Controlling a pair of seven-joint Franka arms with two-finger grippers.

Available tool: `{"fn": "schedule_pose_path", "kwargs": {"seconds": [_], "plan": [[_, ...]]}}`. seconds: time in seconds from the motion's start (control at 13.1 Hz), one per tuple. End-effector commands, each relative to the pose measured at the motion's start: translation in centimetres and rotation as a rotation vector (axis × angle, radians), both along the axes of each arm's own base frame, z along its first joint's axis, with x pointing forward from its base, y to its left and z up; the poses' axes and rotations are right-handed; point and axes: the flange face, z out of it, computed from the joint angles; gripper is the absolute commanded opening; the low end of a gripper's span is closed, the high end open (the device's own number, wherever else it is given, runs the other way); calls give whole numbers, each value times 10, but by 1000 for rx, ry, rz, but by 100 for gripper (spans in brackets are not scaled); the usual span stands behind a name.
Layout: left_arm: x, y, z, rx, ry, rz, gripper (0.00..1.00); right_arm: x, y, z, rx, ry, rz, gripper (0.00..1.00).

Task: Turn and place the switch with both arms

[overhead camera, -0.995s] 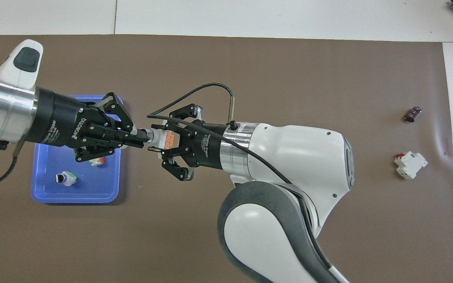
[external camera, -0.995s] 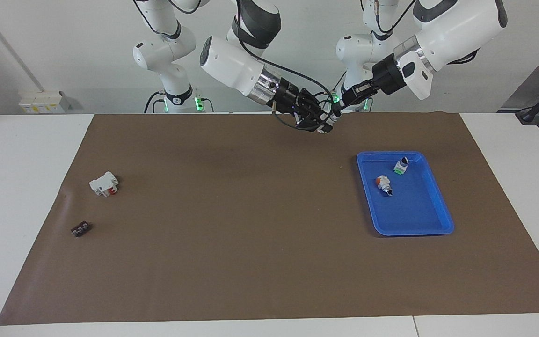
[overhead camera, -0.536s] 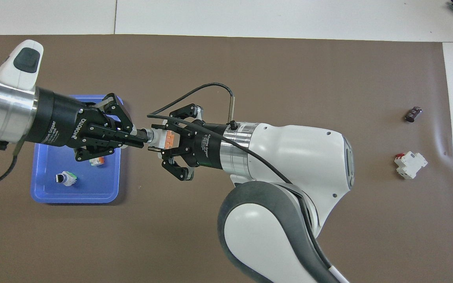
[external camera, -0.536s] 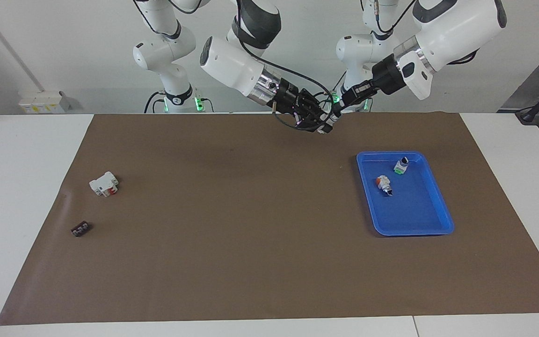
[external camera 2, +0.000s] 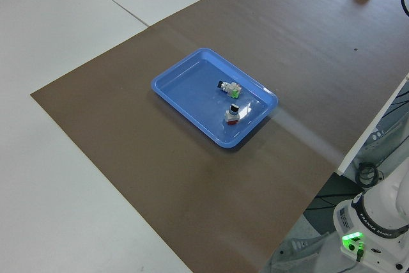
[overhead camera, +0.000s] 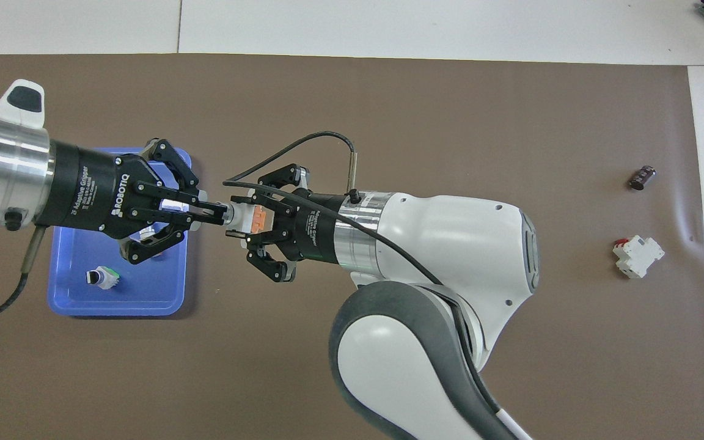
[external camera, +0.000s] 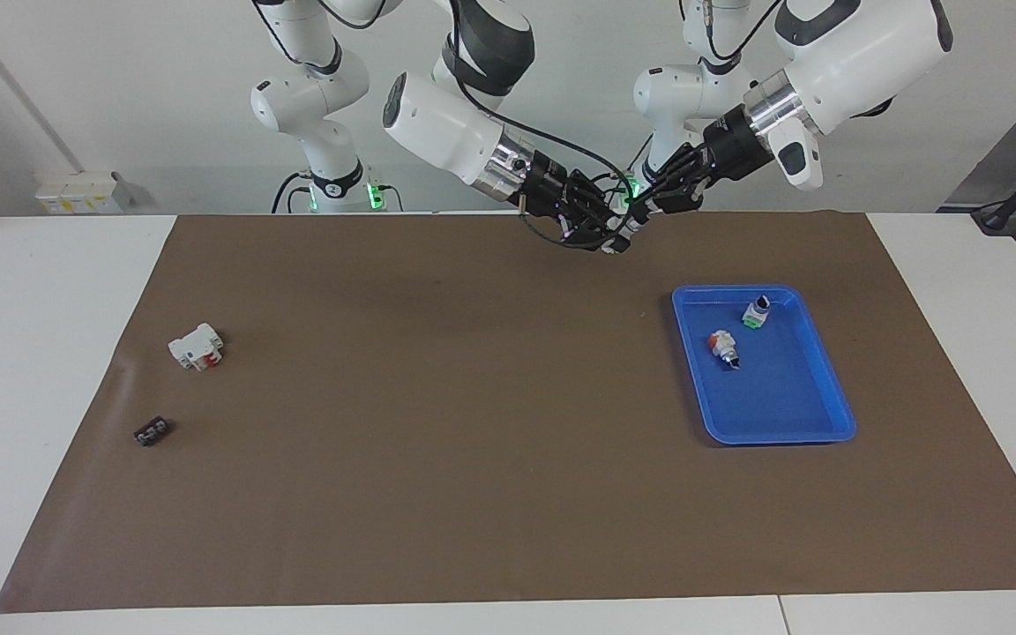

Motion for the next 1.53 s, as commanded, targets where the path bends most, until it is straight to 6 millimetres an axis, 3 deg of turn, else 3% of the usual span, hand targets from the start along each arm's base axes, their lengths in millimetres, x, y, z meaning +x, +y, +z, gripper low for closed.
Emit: {"fn": "schedule_pose_path", "kwargs": {"seconds": [0.0, 0.77, 1.38, 1.45], "plan": [[12, 49, -10, 37, 62, 219, 0, 2, -9, 15, 19, -12, -28, 0], [15, 72, -22, 299, 454, 929, 0, 2, -9, 15, 19, -12, -28, 0], [15, 72, -27, 304, 481, 965, 0, 1, -9, 16, 21, -6, -28, 0], [15, 72, -27, 304, 477, 961, 0, 0, -9, 17, 23, -6, -28, 9]]}}
